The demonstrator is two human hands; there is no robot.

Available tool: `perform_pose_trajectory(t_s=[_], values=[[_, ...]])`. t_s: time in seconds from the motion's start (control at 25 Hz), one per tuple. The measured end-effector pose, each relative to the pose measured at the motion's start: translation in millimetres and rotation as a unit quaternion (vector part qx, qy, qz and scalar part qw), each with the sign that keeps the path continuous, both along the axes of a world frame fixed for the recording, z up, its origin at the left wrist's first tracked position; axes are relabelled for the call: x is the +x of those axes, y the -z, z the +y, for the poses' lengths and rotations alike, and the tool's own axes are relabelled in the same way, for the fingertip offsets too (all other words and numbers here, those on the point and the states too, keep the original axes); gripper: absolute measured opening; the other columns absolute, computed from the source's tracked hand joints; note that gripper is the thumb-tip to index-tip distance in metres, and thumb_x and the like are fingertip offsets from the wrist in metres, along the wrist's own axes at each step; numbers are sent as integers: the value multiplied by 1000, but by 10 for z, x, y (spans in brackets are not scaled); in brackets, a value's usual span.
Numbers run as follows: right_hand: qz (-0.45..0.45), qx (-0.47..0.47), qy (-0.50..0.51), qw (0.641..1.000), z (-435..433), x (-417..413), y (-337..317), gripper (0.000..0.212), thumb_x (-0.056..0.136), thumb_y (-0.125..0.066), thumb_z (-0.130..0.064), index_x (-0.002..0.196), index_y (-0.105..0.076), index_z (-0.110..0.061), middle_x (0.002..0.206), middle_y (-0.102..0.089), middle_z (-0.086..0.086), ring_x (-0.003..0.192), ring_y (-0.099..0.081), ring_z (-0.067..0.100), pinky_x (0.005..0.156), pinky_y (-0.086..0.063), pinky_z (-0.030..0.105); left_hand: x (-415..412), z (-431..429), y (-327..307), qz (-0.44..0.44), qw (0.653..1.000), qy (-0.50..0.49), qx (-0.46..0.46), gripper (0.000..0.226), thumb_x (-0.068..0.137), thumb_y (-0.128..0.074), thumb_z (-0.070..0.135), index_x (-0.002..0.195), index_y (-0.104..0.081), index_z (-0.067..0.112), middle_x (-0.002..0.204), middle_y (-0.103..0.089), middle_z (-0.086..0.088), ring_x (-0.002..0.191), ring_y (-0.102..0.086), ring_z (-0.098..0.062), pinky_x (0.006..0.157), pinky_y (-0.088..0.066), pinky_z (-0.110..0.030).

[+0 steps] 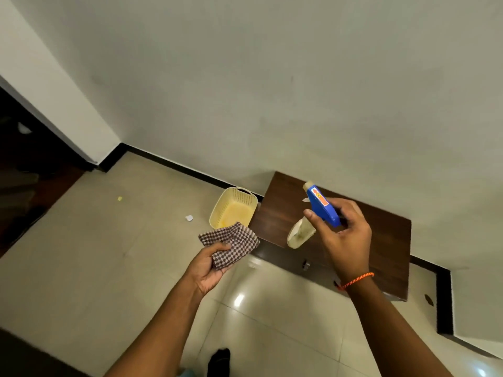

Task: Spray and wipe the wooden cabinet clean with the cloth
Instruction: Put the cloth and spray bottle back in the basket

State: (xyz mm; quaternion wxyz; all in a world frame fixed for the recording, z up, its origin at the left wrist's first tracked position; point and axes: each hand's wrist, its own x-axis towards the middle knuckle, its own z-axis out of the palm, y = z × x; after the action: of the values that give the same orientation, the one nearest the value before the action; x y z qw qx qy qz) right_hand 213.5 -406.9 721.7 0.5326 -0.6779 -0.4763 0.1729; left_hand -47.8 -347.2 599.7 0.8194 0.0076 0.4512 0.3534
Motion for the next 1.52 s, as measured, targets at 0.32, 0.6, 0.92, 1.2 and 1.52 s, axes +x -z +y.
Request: perform_pose_trajectory(t_s=[0.32,0.6,0.92,1.2,1.52], values=[[-112,-94,-78,986,817,-523,-222,38,72,-87,-26,104,-74,-11,94,-65,1,81,-60,5,69,-46,5,-488,448,-182,162,982,89,23,34,91,-57,-5,125,-62,-3,120,-71,-23,109,-67,-36,87,-60,-44],[-163,-131,-223,952,1758,-715,107,32,72,-86,-17,100,-71,-16,91,-69,-5,78,-62,12,71,-55,30,-470,977,49,218,972,92,8,36,87,-63,-11,120,-63,1,119,-71,-17,107,-68,-30,91,-59,-40],[-230,-186,-374,879,2994,-556,1069,31,70,-83,-10,97,-68,-13,93,-70,6,77,-61,19,70,-57,37,-226,1634,950,328,944,-13,-17,32,88,-73,-1,117,-63,7,116,-71,-14,105,-70,-29,96,-58,-45],[-314,-244,-417,817,3841,-410,2802,27,76,-83,-20,96,-67,-13,95,-71,8,77,-63,22,67,-55,33,12,2516,2613,375,925,54,8,34,85,-71,-7,113,-60,9,116,-68,-15,109,-66,-31,95,-56,-44],[-369,-303,-458,750,4527,-507,4391,25,74,-82,-11,89,-63,-14,95,-70,9,78,-64,23,68,-50,30,232,2941,4348,405,909,102,-13,25,95,-56,-3,119,-60,4,108,-67,-11,99,-64,-24,73,-55,-25]])
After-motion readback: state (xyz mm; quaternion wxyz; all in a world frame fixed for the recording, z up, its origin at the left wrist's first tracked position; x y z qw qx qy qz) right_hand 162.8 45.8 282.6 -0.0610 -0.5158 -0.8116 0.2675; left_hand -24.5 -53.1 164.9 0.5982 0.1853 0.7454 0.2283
